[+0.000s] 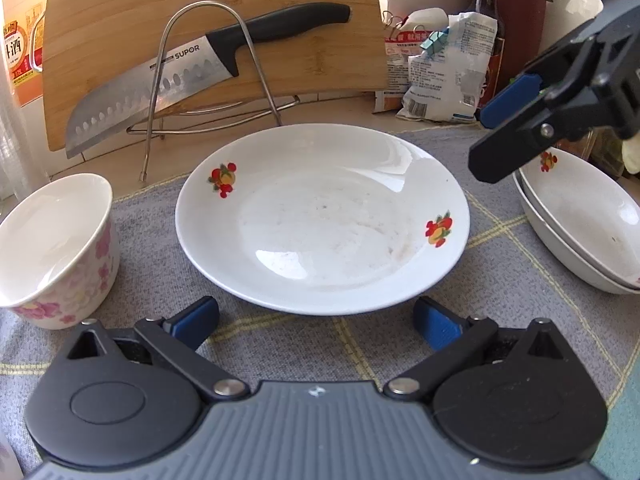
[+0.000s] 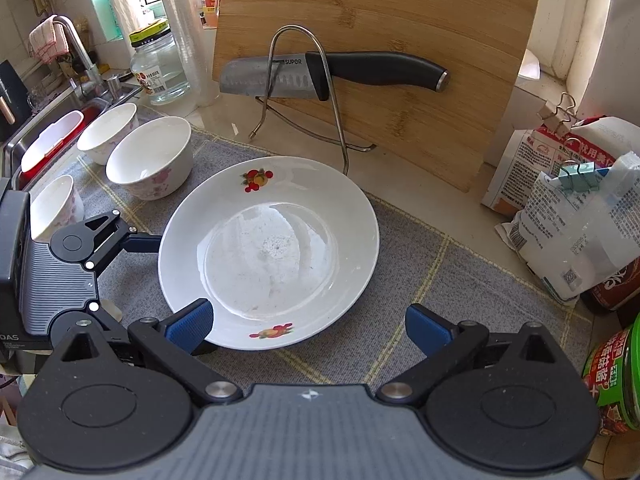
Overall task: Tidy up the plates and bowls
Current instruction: 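Close the right gripper on the stained white plate's rim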
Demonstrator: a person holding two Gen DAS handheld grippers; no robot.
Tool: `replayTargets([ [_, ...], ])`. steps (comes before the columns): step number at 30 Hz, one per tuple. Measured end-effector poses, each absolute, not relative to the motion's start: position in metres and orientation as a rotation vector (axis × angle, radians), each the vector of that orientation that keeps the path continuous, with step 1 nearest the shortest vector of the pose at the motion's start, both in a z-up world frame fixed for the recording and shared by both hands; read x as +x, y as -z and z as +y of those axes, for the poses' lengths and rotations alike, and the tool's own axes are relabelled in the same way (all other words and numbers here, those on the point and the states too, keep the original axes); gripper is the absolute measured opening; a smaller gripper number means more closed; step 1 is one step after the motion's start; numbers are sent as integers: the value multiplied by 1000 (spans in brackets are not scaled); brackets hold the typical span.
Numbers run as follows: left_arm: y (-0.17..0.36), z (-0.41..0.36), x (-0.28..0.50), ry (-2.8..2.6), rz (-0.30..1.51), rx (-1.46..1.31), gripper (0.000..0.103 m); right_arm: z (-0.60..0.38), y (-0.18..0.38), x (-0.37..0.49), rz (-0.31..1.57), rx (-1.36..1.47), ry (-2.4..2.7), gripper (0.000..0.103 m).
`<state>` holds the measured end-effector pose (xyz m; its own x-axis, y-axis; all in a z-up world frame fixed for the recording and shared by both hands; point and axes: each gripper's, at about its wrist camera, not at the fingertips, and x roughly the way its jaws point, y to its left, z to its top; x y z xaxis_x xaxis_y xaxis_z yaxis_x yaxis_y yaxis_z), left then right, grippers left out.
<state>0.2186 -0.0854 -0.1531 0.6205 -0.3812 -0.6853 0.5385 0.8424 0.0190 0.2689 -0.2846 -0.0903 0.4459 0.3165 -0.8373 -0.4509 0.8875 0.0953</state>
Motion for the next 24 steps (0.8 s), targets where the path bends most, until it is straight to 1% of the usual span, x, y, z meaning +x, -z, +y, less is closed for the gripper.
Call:
replayTargets([
  [10,153,-84,220,560,714,237,103,-276,103,298,1019,-174,-521,103],
  [24,154,-89,225,565,677,268,102,-281,124,345,1076,-66,-610,103],
])
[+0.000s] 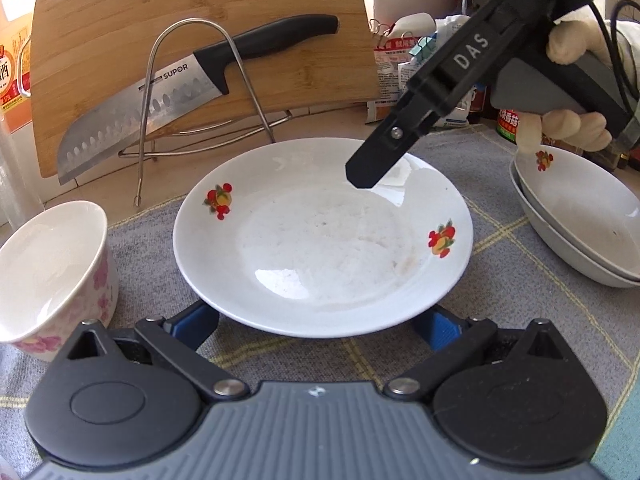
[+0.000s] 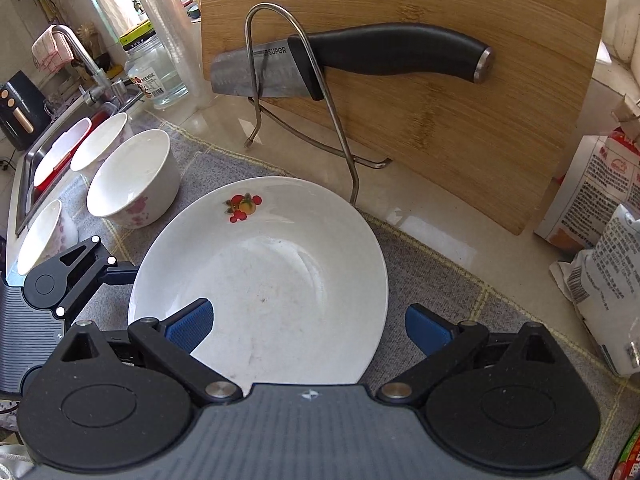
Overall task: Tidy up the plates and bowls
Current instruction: 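Close the right gripper on the stained white plate's rim, then lift the stained white plate off the towel with the right gripper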
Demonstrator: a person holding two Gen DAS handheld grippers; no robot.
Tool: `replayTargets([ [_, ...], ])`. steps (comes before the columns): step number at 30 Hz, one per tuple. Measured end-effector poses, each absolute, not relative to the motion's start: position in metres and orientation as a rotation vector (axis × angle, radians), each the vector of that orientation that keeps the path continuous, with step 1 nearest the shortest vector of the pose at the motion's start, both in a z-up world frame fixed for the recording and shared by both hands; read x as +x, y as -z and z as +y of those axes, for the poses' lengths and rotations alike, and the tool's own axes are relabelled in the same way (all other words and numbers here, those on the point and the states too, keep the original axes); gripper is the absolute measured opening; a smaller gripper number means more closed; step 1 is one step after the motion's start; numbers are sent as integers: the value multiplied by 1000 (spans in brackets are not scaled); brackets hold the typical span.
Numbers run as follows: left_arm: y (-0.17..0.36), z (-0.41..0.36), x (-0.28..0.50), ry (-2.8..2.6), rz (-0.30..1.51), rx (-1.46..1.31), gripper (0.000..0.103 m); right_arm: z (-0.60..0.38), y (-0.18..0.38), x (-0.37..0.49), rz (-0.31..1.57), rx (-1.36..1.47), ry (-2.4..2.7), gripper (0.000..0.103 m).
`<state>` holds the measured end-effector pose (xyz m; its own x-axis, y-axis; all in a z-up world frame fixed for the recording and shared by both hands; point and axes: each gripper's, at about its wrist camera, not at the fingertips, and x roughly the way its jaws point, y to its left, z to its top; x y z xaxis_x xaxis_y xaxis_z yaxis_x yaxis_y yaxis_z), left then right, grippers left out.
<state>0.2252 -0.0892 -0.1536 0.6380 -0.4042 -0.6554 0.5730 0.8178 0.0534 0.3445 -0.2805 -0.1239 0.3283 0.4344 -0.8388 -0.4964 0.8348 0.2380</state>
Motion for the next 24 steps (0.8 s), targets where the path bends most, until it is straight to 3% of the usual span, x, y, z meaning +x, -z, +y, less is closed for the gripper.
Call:
replayTargets([
  [7,156,-88,227,582,675,254,102,-281,133,359,1100,-30,-634,102],
  [14,158,-88,229,589,679,240,101,-277,139,370,1117,-28,-657,89],
  [24,159,-88,230,600,678,244,101,-272,141,380,1116,-4,-705,88],
])
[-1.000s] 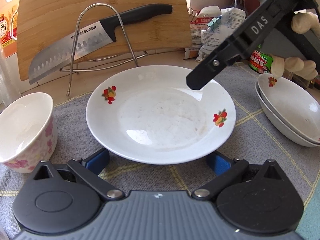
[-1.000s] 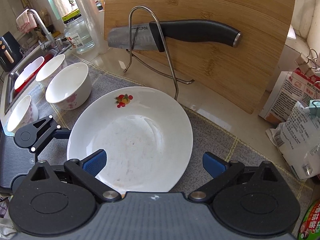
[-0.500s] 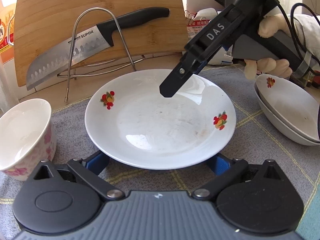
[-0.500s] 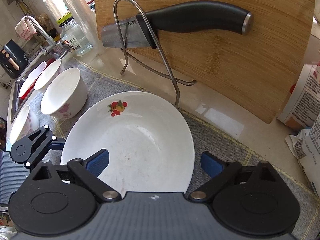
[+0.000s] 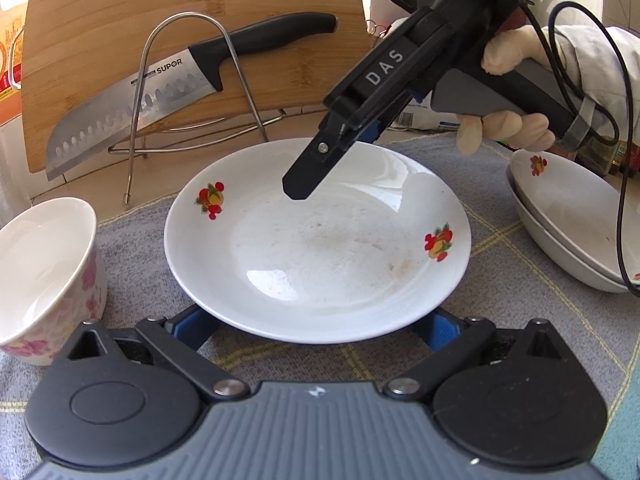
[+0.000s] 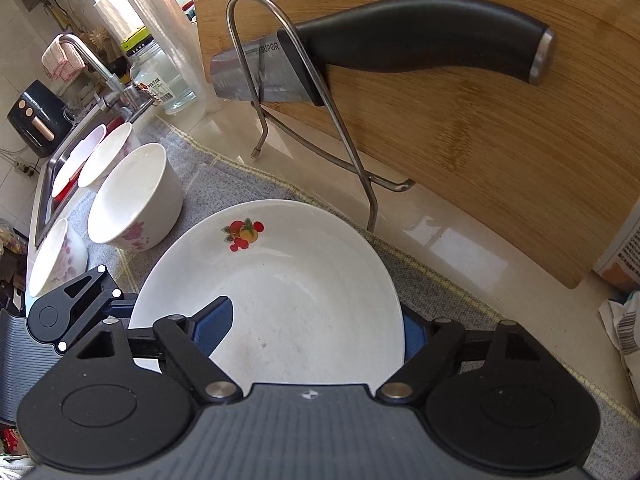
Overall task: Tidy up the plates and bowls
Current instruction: 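Lift the stained white plate off the towel with the right gripper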
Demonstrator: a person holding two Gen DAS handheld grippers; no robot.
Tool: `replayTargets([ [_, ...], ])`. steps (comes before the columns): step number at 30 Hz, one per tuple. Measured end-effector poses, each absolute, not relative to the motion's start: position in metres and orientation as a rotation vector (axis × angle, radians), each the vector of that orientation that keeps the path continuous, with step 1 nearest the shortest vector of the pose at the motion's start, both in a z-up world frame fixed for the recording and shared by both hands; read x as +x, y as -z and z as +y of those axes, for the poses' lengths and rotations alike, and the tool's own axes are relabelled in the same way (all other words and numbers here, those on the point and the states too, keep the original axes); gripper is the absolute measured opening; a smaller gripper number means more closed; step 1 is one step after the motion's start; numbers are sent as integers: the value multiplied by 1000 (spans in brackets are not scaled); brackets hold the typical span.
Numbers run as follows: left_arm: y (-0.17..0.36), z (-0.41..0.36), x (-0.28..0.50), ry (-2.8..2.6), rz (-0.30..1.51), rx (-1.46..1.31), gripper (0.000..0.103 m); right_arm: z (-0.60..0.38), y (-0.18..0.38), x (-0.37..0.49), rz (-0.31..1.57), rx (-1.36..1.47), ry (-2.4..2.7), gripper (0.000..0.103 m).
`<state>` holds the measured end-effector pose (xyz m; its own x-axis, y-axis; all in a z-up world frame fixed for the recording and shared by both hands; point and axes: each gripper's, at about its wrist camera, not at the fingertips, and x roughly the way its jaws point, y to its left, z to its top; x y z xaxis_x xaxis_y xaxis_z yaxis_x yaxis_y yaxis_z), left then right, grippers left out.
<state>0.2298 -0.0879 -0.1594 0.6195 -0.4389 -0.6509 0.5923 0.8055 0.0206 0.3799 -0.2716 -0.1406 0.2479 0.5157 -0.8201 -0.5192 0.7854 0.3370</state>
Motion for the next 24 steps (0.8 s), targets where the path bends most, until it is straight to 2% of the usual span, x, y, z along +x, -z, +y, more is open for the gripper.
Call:
replayTargets([
  [24,160,-90,227,609,667,266,102,-269,139,380,1128,-12,-716,88],
])
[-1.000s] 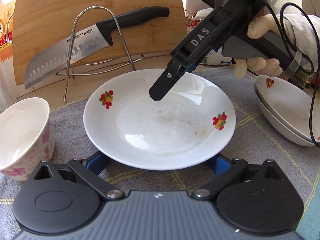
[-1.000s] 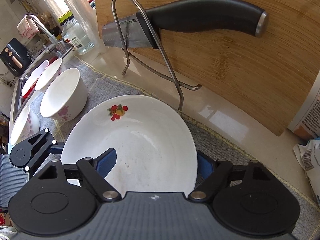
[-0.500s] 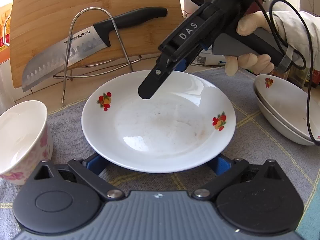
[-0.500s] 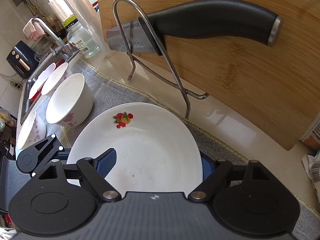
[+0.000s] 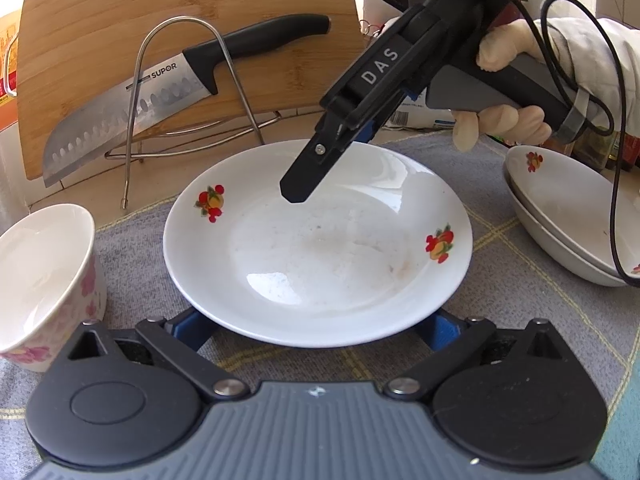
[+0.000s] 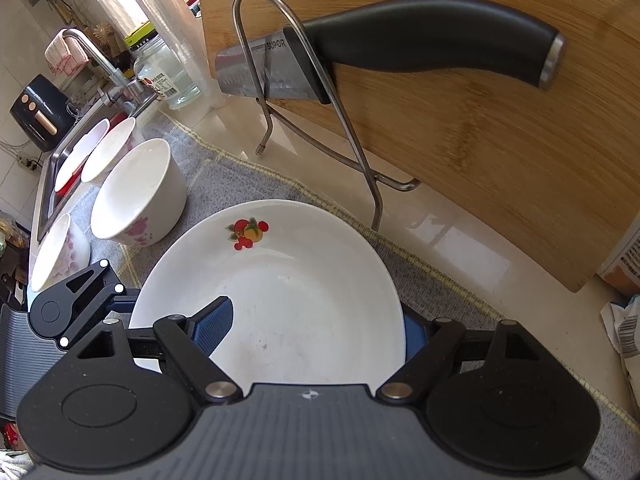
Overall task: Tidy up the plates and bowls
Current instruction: 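Lift the stained white plate off the towel with the right gripper, then carry the stained white plate over the stacked flower plates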
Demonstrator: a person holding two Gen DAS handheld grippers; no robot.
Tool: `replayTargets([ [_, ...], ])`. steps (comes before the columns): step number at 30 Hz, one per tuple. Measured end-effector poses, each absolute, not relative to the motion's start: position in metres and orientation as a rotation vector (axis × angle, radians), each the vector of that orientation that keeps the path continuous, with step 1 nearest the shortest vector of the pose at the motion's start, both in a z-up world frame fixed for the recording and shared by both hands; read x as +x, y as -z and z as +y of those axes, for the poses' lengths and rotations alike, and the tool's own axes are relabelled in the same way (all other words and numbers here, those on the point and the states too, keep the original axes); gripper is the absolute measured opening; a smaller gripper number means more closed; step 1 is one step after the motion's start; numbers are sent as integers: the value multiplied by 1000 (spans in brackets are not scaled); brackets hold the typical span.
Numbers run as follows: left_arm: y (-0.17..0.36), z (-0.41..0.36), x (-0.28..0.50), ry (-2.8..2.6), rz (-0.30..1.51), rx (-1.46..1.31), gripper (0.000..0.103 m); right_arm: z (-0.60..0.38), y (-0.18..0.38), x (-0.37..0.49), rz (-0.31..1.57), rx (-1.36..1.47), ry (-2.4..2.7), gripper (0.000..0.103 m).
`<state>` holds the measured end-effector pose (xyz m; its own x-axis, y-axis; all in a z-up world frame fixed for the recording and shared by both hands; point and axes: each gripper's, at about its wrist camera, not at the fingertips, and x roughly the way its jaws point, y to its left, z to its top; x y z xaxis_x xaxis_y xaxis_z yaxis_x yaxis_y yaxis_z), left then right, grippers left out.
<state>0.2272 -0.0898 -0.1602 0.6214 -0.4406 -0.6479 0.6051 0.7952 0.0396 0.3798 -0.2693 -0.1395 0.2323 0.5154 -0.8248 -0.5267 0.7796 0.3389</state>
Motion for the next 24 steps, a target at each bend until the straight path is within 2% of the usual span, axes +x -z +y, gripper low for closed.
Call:
replayTargets([
  [24,132,-86,189,601,648,256,102,-265,108,339,1074,-26,-729,88],
])
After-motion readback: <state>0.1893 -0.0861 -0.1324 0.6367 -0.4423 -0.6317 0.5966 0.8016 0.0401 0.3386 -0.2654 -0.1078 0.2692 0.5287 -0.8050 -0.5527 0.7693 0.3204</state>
